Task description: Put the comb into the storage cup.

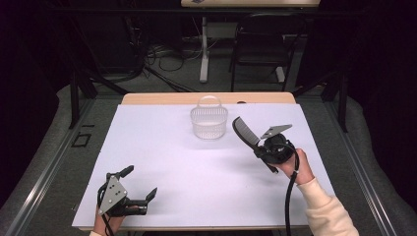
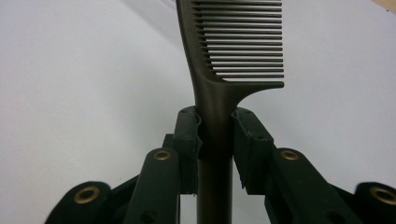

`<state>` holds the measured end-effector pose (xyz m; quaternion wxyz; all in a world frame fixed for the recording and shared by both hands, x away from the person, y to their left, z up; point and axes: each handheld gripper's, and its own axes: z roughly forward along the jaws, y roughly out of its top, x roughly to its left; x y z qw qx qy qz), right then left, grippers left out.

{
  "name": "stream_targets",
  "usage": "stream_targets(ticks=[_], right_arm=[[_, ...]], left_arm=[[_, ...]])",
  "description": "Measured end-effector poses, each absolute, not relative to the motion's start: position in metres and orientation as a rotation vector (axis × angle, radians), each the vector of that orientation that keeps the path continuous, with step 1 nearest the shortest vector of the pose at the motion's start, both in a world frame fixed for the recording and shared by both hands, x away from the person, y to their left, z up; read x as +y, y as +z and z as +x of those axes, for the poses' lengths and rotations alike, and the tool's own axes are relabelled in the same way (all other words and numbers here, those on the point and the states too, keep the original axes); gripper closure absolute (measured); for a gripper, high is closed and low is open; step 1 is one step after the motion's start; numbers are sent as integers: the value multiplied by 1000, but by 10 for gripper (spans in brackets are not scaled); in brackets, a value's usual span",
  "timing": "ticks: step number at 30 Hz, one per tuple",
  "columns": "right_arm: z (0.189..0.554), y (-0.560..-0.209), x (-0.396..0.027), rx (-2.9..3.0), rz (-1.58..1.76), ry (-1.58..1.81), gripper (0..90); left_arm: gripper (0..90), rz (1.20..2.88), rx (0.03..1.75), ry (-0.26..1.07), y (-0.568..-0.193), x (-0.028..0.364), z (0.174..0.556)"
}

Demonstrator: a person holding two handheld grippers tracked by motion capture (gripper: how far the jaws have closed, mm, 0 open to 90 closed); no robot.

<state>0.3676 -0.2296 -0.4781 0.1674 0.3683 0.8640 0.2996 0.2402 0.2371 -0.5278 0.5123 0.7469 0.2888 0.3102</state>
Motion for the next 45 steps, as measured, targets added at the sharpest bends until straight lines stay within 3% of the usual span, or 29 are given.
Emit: stream_targets(ticks=[45], right_arm=[[376, -475, -226, 2305, 976, 1057, 728]], left_arm=[[0, 1799, 712, 734, -530, 238, 243]])
